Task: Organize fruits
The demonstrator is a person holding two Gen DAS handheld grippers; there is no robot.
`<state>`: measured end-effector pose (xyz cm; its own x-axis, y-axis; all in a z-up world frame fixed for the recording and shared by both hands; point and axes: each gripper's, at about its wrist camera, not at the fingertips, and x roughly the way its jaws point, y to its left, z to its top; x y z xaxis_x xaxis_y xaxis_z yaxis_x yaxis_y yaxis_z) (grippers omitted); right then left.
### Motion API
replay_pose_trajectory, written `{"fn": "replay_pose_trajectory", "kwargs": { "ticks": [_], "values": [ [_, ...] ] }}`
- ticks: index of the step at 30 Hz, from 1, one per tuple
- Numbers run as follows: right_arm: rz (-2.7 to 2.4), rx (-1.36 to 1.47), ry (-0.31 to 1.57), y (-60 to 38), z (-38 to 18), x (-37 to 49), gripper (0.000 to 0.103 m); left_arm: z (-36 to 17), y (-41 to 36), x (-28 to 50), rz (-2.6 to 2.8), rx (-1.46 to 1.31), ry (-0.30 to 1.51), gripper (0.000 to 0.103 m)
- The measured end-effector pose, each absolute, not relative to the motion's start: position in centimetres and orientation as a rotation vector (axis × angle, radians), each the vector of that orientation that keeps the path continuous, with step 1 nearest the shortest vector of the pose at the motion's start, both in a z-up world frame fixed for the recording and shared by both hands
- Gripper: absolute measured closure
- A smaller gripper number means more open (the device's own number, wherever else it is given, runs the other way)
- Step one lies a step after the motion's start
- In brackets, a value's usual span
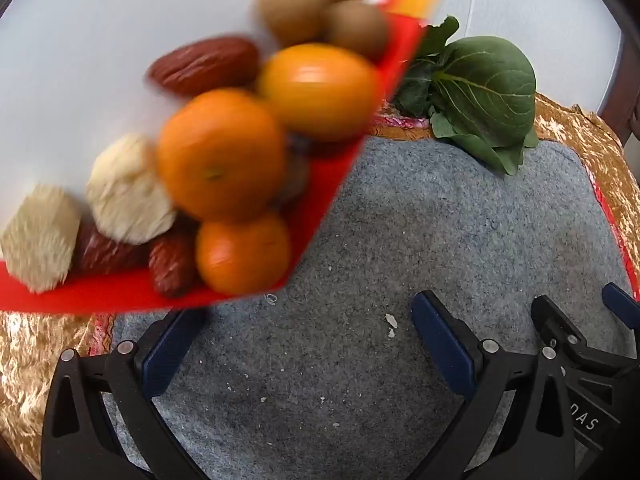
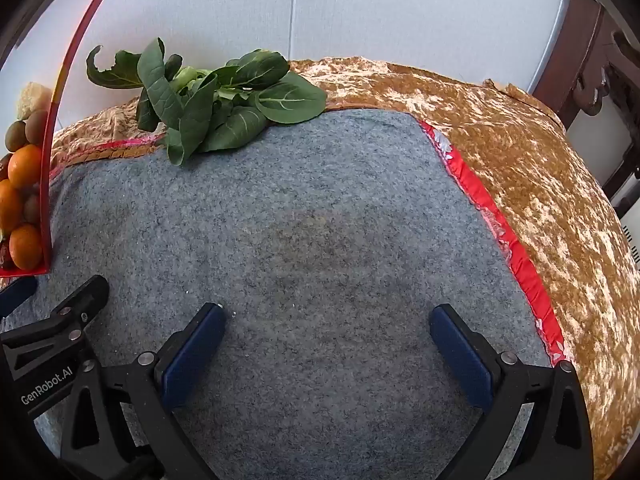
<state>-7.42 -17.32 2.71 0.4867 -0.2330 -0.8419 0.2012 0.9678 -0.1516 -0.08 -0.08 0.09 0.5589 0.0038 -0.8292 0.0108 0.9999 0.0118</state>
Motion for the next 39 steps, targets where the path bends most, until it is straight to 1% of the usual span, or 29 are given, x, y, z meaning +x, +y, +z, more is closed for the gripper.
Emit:
{"fn": "replay_pose_trajectory", "kwargs": {
  "ticks": [14, 39],
  "values": [
    [-0.264, -0.032, 1.026, -16.7, 2.3, -7.0, 0.001, 0.3, -1.6, 0.1, -0.007, 0.022, 0.985, 0.0],
    [-0.266, -0.033, 1.025, -16.8, 2.1, -6.8, 0.001, 0.5, -0.8, -0.1, -0.005, 0.021, 0.984, 0.0]
  ]
}}
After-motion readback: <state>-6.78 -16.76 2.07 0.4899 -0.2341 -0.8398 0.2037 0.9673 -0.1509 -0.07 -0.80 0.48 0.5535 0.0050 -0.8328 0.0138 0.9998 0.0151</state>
